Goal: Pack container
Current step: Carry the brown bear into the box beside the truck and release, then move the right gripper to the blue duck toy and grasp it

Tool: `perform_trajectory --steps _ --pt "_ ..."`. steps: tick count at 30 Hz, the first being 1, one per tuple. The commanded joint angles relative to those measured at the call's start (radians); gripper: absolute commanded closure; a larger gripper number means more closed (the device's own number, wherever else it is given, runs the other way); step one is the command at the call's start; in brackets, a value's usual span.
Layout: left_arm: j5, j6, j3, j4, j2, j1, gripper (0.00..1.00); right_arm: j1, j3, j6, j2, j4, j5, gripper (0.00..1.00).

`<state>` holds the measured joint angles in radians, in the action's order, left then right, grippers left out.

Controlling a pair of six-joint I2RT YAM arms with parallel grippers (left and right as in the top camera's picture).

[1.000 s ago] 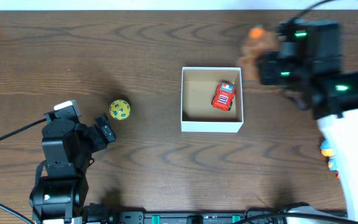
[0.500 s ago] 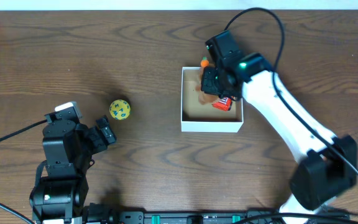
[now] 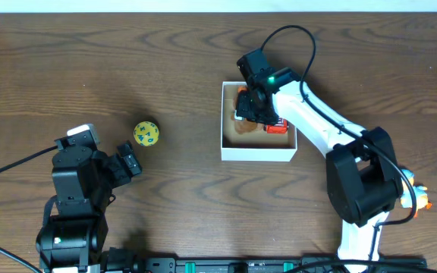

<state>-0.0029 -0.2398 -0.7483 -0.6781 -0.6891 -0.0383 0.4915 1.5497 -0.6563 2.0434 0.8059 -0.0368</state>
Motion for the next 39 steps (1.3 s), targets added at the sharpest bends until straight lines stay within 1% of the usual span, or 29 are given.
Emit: perform_trajectory --steps 1,3,8,9,11,14,18,20,21,24,27,29,32,36,39 --pt "0.003 -0.010 -0.022 -0.003 0.005 -0.002 0.02 0.005 0.005 0.043 -0.013 -0.020 0.003 0.18" --pt "0.003 -0.010 -0.022 -0.003 0.005 -0.002 0.02 0.005 0.013 0.069 -0.034 -0.020 0.003 0.14" --pt "0.003 -0.010 -0.022 -0.003 0.005 -0.002 0.02 -0.003 0.068 0.114 -0.136 0.000 0.008 0.09" --pt "0.003 -0.010 -0.022 -0.003 0.005 -0.002 0.02 -0.010 0.085 0.123 -0.168 0.009 0.011 0.01" --pt "0.003 -0.010 -0.022 -0.003 0.005 -0.002 0.02 -0.028 0.111 0.138 -0.227 0.032 0.026 0.01" --pt "0.003 -0.010 -0.022 -0.003 0.005 -0.002 0.02 -0.094 0.128 0.136 -0.341 0.090 0.086 0.01" --pt "0.003 -0.010 -0.022 -0.003 0.005 -0.002 0.02 -0.254 0.127 0.101 -0.462 0.219 0.113 0.01" --pt "0.003 -0.010 -0.022 -0.003 0.005 -0.002 0.02 -0.387 0.127 0.080 -0.506 0.325 0.113 0.01" --pt "0.003 -0.010 -0.022 -0.003 0.005 -0.002 0.02 -0.422 0.127 0.080 -0.513 0.351 0.113 0.01" --pt "0.003 -0.010 -0.022 -0.003 0.005 -0.002 0.02 -0.599 0.121 0.099 -0.526 0.476 0.113 0.01" --pt "0.003 -0.010 -0.022 -0.003 0.005 -0.002 0.02 -0.762 0.074 0.104 -0.525 0.540 0.108 0.01" --pt "0.003 -0.010 -0.022 -0.003 0.005 -0.002 0.02 -0.861 0.009 0.103 -0.525 0.541 0.085 0.01" --pt "0.003 -0.010 -0.022 -0.007 0.005 -0.002 0.02 -0.966 -0.106 0.073 -0.525 0.499 0.062 0.01" --pt "0.003 -0.010 -0.022 -0.023 0.004 -0.002 0.02 -1.076 -0.299 0.073 -0.525 0.361 0.055 0.01" --pt "0.003 -0.010 -0.022 -0.026 0.005 -0.002 0.02 -1.120 -0.436 0.075 -0.523 0.238 0.055 0.01"
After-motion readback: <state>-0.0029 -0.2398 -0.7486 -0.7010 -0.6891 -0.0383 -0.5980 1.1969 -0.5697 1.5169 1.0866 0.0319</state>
